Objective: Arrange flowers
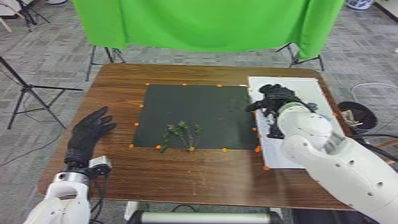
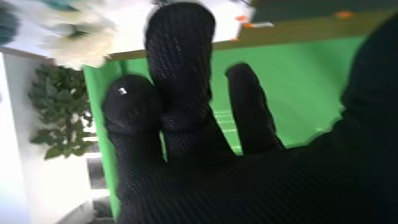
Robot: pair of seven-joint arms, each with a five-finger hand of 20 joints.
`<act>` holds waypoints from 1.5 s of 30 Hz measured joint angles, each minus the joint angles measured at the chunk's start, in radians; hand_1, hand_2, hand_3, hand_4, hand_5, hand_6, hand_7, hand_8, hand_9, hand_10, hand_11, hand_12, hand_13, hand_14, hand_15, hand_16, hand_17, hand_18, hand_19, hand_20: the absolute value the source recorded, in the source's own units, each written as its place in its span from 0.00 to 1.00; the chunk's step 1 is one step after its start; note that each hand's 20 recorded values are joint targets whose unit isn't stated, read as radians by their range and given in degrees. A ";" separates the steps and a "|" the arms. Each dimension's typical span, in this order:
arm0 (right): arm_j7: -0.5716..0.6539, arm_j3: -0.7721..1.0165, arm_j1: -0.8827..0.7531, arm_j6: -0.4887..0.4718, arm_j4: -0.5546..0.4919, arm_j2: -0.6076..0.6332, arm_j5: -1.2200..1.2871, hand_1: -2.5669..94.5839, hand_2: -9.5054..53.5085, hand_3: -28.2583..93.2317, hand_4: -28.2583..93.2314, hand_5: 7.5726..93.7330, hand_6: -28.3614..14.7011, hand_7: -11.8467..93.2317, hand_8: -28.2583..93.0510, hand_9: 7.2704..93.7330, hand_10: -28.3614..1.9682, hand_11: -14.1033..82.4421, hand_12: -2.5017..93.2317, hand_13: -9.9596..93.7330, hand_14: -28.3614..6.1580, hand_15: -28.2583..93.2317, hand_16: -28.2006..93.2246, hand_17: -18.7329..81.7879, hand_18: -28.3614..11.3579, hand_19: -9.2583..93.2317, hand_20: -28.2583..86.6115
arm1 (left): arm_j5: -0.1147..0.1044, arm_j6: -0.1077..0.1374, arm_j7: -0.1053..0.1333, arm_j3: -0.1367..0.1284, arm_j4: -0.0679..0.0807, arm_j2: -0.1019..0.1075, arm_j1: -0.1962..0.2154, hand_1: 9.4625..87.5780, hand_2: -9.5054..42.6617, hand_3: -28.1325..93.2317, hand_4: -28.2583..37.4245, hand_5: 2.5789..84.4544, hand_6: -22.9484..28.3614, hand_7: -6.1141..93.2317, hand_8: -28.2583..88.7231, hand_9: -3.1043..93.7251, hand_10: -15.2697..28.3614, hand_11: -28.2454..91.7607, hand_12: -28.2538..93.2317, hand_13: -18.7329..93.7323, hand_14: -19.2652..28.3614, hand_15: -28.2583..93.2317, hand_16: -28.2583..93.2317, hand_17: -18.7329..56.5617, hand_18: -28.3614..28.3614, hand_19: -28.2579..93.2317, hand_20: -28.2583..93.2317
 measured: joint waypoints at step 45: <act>0.025 0.019 -0.071 0.166 0.036 0.002 0.082 0.69 0.00 0.70 0.11 0.87 0.58 0.30 0.31 1.00 0.56 0.28 0.26 1.00 0.79 0.74 0.39 0.92 0.52 0.99 0.56 | 0.004 -0.001 -0.001 0.000 -0.003 -0.008 0.002 0.24 0.00 0.83 0.05 0.45 0.45 0.22 0.17 0.47 0.62 0.38 0.32 0.50 0.75 0.46 0.24 0.33 0.77 0.31 0.40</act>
